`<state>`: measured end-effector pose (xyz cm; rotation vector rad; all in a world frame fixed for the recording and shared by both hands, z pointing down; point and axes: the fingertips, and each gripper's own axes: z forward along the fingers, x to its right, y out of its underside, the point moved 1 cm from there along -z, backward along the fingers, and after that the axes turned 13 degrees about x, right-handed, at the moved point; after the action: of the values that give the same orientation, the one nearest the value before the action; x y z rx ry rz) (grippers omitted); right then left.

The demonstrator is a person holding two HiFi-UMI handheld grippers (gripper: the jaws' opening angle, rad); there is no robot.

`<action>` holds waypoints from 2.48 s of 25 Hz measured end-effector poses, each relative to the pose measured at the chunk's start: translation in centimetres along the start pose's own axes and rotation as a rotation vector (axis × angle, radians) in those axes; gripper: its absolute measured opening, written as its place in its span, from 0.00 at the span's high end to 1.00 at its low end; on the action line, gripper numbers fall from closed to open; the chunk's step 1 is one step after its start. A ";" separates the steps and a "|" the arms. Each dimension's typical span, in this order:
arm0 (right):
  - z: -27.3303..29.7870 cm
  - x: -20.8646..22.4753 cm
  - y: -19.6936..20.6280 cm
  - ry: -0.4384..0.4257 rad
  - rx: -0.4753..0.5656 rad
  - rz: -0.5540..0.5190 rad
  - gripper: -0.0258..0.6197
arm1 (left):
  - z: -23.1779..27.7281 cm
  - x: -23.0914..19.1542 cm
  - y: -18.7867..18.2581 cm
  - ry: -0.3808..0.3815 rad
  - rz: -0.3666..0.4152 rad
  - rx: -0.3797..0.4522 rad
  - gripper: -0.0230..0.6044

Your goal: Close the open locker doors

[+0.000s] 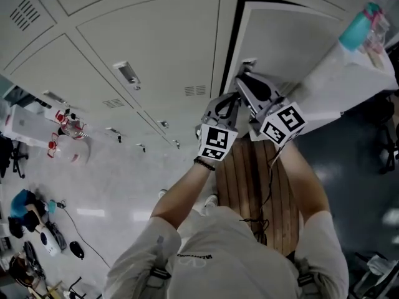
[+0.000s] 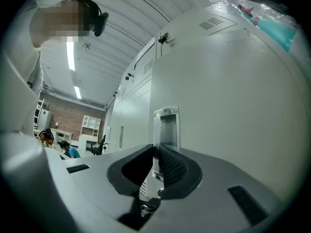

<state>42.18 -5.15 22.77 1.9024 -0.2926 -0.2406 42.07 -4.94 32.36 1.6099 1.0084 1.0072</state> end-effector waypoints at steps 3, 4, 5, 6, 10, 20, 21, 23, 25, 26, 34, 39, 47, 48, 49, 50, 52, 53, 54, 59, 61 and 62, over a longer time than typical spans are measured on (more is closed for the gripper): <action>0.9 0.7 0.3 0.020 0.000 -0.011 0.89 | 0.6 -1.0 0.8 -0.023 -0.007 -0.014 0.96; 1.1 0.9 0.4 0.027 0.001 -0.014 0.89 | 0.8 -1.3 1.0 -0.027 -0.006 -0.018 0.96; 1.4 1.1 0.5 0.035 0.001 -0.017 0.89 | 1.1 -1.5 1.2 -0.032 -0.003 -0.020 0.96; 1.6 1.4 0.7 0.044 0.000 -0.018 0.89 | 1.3 -1.8 1.4 -0.038 0.000 -0.022 0.96; 2.5 2.1 1.0 0.084 -0.001 -0.028 0.90 | 2.1 -2.6 1.7 -0.061 -0.001 -0.027 0.96; 2.1 2.8 1.2 0.202 -0.001 -0.081 0.92 | 2.7 -3.3 1.9 -0.075 -0.003 -0.031 0.96; 1.4 2.7 1.2 0.215 0.002 -0.088 0.94 | 2.8 -3.3 1.9 -0.073 0.004 -0.029 0.96; -0.4 2.2 1.1 0.235 0.016 -0.089 0.95 | 2.8 -3.3 1.9 -0.068 0.020 -0.023 0.96; -2.6 1.4 0.9 0.256 0.023 -0.072 0.95 | 2.8 -3.3 1.9 -0.065 0.022 -0.025 0.96; -3.7 0.9 0.8 0.264 0.023 -0.066 0.95 | 2.7 -3.2 2.0 -0.062 0.018 -0.029 0.96; -9.1 -3.9 -0.3 0.340 0.018 -0.045 0.95 | -2.5 -3.8 -0.9 -0.042 0.019 0.012 0.96; -10.1 -7.2 -1.3 0.381 0.014 -0.007 0.95 | -12.6 -6.0 -5.2 -0.086 -0.005 0.017 0.96; -7.4 -14.8 -5.1 0.348 0.059 -0.006 0.95 | -27.7 -12.0 -13.7 -0.250 0.005 0.056 0.96; -6.9 -15.7 -5.4 0.342 0.064 -0.008 0.95 | -29.1 -12.5 -14.4 -0.267 0.007 0.059 0.96; -6.5 -16.5 -5.7 0.335 0.068 -0.008 0.95 | -30.4 -13.1 -15.1 -0.282 0.008 0.063 0.96; -6.0 -17.4 -5.9 0.327 0.072 -0.006 0.95 | -31.5 -13.5 -15.6 -0.292 0.010 0.072 0.96; -5.2 -19.0 -6.2 0.313 0.077 -0.008 0.95 | -33.5 -14.3 -16.0 -0.306 0.015 0.077 0.96; -4.9 -19.7 -6.4 0.309 0.078 -0.013 0.95 | -34.4 -14.8 -16.1 -0.313 0.018 0.073 0.96; -4.6 -20.3 -6.5 0.306 0.081 -0.019 0.95 | -35.0 -15.2 -16.3 -0.322 0.019 0.074 0.96; -3.8 -22.4 -7.1 0.304 0.084 -0.036 0.95 | -37.4 -16.7 -16.9 -0.353 0.007 0.098 0.96; -3.7 -22.9 -7.0 0.305 0.079 -0.041 0.95 | -37.7 -16.8 -17.0 -0.351 0.007 0.102 0.96; -3.6 -23.1 -6.9 0.306 0.076 -0.042 0.95 | -37.8 -16.8 -16.9 -0.349 0.007 0.104 0.96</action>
<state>22.03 7.67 18.09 1.9890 -0.0568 0.0359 -1.23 -6.35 21.30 1.7991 0.8259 0.6544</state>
